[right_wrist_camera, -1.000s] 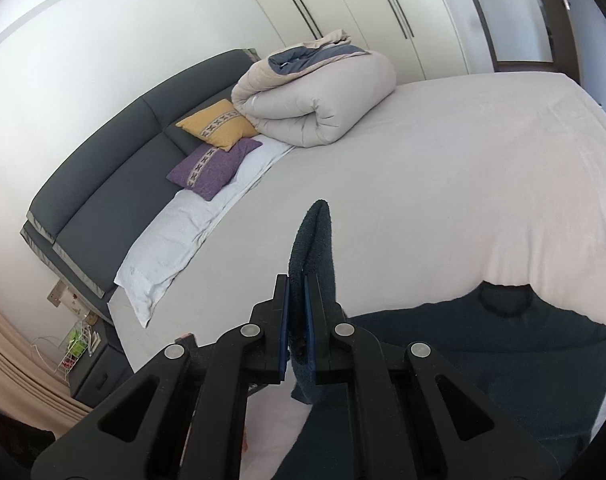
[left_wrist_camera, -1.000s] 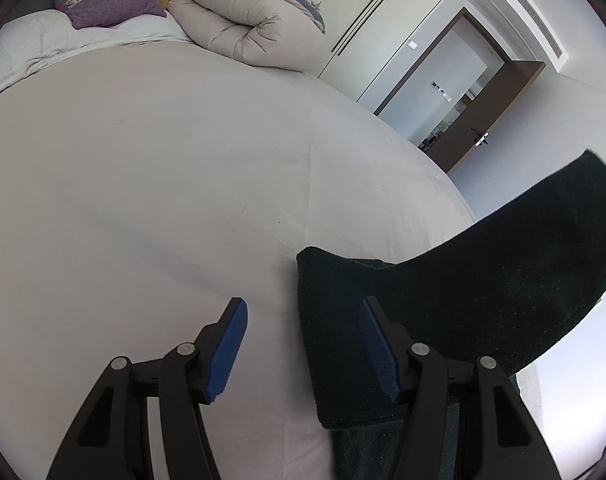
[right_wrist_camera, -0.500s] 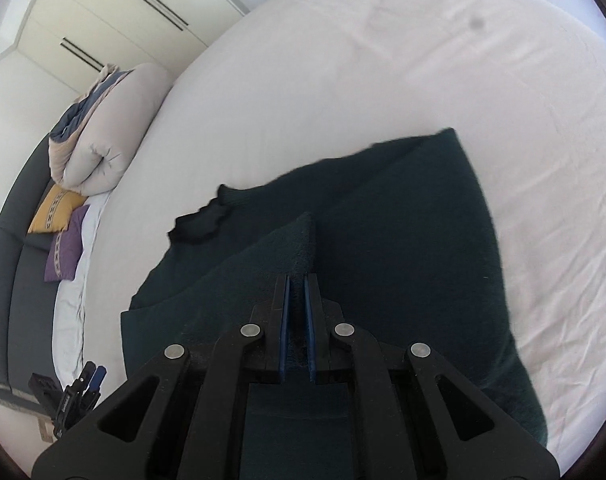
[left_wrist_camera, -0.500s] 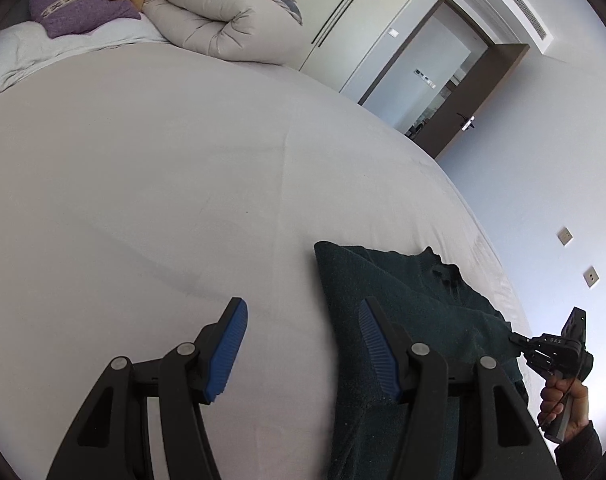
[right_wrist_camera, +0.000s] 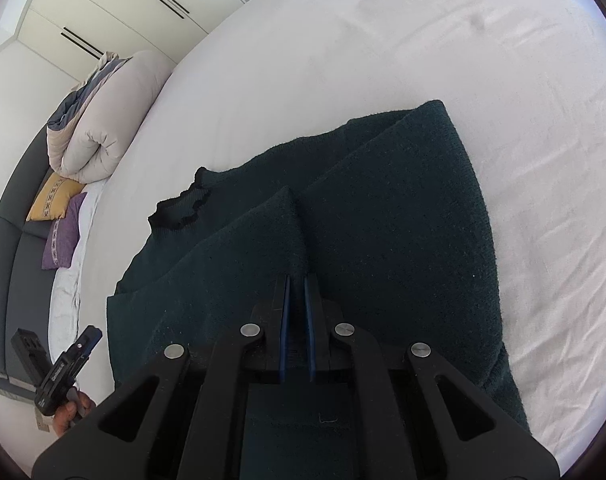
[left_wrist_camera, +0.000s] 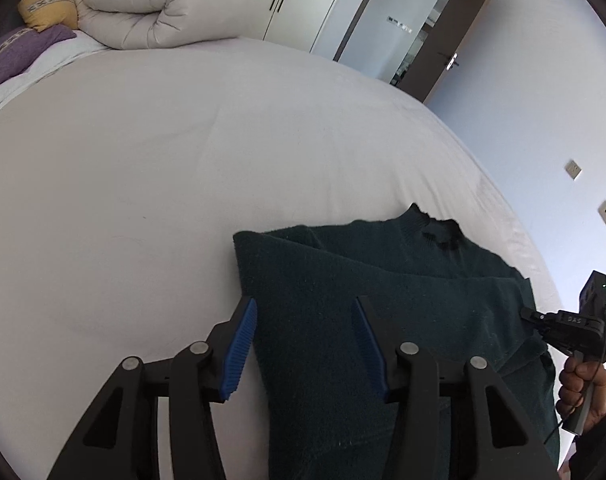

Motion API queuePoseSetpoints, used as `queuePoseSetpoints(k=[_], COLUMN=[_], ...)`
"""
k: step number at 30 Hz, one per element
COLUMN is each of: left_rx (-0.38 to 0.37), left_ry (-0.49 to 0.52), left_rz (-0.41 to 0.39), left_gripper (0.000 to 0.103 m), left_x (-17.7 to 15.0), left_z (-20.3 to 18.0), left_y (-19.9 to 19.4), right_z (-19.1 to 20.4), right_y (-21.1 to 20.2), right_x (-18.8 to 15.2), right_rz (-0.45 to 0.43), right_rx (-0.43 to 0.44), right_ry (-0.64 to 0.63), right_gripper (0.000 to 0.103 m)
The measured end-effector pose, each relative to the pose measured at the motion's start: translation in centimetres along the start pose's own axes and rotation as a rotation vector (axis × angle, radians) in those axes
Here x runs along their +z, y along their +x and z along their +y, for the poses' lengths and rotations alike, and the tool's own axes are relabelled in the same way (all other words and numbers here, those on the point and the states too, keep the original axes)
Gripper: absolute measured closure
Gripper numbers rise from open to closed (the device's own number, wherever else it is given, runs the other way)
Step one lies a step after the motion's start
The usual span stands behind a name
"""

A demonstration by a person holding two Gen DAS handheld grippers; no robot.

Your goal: Fold small clothes

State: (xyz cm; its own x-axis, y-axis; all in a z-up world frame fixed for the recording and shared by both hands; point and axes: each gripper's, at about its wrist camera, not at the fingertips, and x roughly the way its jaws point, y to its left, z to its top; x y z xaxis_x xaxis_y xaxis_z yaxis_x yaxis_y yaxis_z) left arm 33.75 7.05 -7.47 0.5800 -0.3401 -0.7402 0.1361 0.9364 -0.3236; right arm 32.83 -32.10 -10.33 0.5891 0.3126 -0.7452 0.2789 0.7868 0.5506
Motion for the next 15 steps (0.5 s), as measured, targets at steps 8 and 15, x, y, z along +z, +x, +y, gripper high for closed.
queuePoseSetpoints(k=[8,15], left_rx=[0.060,0.087], left_ry=[0.039,0.083], left_rz=[0.047,0.057], left_gripper=[0.053,0.055], left_x=[-0.6,-0.7], left_z=[-0.6,-0.6], left_y=[2.3,3.0], right_z=[0.0,-0.2], right_y=[-1.1,-1.8], right_x=[-0.6,-0.8], right_rz=[-0.004,-0.003], right_rx=[-0.003,-0.021], right_ry=[0.021,0.043], right_gripper=[0.097,0.097])
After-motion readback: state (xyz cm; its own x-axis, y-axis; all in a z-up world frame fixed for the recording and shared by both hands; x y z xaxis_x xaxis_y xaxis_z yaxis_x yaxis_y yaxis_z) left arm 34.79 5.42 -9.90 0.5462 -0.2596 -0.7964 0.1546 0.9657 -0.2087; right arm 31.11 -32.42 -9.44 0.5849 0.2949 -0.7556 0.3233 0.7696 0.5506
